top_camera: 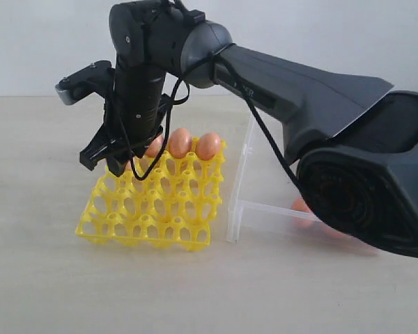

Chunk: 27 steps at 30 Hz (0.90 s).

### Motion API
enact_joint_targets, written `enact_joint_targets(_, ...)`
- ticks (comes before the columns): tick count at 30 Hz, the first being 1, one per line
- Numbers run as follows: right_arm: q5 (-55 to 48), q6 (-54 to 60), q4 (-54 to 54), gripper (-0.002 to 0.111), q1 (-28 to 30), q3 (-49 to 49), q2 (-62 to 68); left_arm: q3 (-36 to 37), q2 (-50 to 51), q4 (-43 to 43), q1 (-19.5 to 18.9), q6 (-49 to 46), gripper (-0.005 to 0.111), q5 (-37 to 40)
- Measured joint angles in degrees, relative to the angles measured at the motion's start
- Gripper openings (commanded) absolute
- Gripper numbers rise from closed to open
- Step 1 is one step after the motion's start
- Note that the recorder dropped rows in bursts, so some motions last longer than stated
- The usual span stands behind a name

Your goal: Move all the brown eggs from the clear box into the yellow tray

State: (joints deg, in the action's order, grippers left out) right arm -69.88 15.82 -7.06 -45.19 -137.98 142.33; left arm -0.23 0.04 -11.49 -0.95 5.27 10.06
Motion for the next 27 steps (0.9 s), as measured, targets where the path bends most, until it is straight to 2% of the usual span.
enact_joint_targets(15, 6.4, -1.0, -6.5, 0.000, 2.3, -0.1, 1.4, 0.0, 0.0, 0.0, 0.0, 0.0, 0.004, 0.0)
enact_joint_targets(27, 6.7, -1.9, -7.3, 0.000, 2.4, -0.2, 2.9, 0.0, 0.0, 0.0, 0.0, 0.0, 0.004, 0.0)
